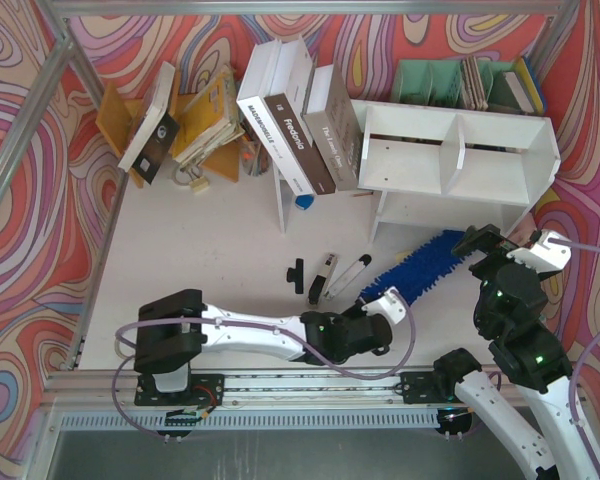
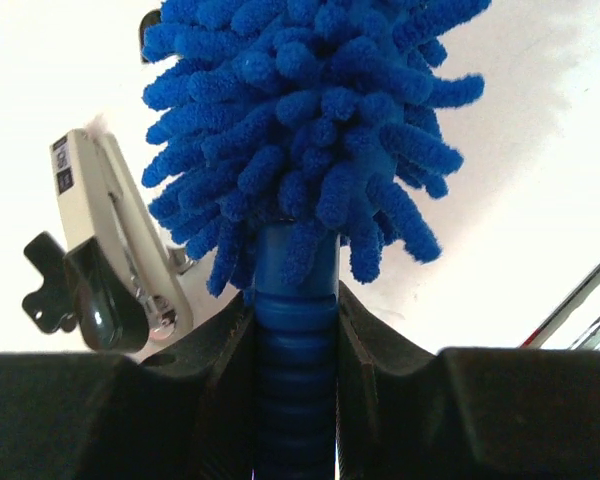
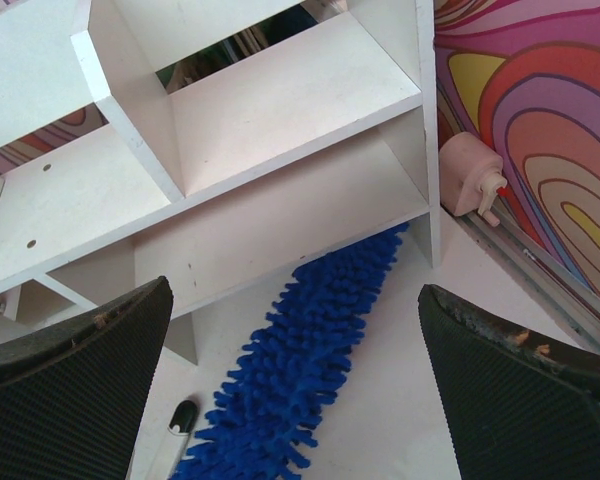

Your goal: Dust the bookshelf with a duster

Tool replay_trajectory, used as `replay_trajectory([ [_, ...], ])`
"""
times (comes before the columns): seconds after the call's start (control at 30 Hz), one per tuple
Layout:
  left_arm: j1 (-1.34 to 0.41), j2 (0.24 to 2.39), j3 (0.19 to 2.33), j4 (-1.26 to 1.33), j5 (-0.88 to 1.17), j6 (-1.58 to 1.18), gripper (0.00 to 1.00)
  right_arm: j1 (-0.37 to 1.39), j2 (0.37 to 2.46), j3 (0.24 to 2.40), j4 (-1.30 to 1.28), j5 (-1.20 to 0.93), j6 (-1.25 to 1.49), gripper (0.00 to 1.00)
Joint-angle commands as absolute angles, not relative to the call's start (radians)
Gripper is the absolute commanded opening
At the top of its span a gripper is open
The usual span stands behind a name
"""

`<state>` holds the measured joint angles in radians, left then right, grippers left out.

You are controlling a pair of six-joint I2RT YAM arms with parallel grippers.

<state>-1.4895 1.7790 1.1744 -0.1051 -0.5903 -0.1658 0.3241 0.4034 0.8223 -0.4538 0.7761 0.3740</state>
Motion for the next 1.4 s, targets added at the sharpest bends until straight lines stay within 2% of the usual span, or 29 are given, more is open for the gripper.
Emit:
replay_trajectory([
  [0.0, -1.479, 1.653, 1.09, -0.051, -0.686, -0.216, 0.0, 0.324, 0.397, 0.811, -0.428, 0.775, 0.362, 0.99],
  [0.37, -1.463, 1.487, 0.932, -0.135, -0.768, -0.297, 0.0, 0.324, 0.397, 0.813, -0.431, 0.778, 0.364, 0.99],
  [1.0, -1.462, 1.78, 1.246, -0.032, -0.586, -0.151, 0.0, 0.324, 0.388, 0.811, -0.43, 0.782, 0.361, 0.99],
  [1.37, -1.465, 1.652, 1.098, -0.08, -0.656, -0.244, 0.0, 0.324, 0.394, 0.811, -0.425, 0.783, 0.361, 0.99],
])
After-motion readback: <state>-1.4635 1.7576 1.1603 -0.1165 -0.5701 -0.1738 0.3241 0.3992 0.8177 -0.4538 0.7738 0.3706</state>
